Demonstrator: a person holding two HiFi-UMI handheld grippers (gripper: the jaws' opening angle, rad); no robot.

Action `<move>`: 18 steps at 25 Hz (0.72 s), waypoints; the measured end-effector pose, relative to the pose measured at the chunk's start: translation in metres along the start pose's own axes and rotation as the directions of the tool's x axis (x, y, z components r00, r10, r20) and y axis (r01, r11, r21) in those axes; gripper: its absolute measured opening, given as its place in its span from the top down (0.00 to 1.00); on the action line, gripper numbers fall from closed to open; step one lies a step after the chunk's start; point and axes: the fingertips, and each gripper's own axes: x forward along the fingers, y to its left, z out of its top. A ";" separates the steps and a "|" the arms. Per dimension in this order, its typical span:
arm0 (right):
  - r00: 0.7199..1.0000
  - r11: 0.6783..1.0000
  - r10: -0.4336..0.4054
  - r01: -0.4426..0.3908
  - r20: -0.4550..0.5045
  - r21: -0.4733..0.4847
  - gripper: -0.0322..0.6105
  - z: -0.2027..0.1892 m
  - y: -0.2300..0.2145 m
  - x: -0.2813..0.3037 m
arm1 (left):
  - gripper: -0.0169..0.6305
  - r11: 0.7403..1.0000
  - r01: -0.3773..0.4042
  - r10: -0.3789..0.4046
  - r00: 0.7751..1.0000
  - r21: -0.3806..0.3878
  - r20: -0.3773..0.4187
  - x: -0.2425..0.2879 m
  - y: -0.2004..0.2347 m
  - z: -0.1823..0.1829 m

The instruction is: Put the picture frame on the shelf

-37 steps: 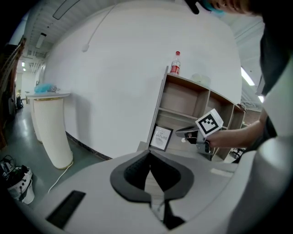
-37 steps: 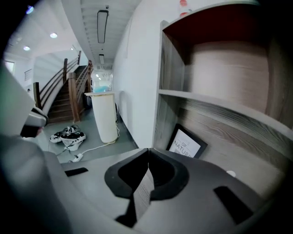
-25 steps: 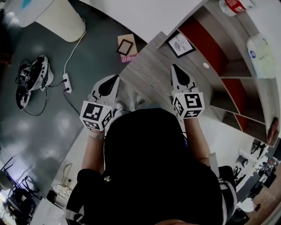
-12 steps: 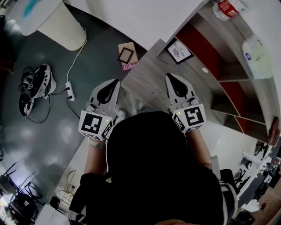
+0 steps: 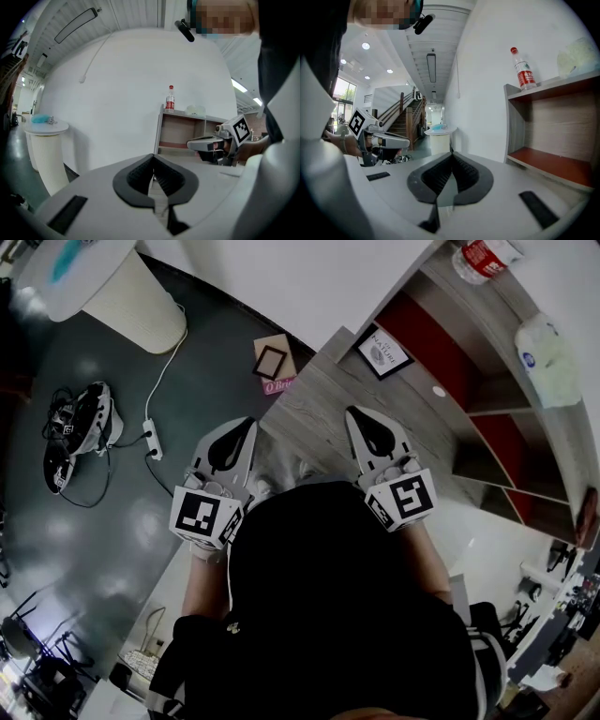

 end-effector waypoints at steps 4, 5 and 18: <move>1.000 1.000 -0.004 0.005 -0.007 0.014 0.95 -0.005 0.000 -0.002 | 0.96 1.000 0.003 -0.003 1.000 -0.006 0.002 0.000 -0.002 -0.002; 1.000 1.000 -0.006 0.006 -0.008 0.017 0.95 -0.006 0.000 -0.002 | 0.96 1.000 0.003 -0.003 1.000 -0.006 0.003 0.000 -0.002 -0.002; 0.999 0.999 -0.027 0.028 -0.028 0.019 0.95 -0.016 0.001 -0.007 | 0.96 1.000 0.020 -0.020 1.000 0.012 -0.016 0.001 -0.010 -0.007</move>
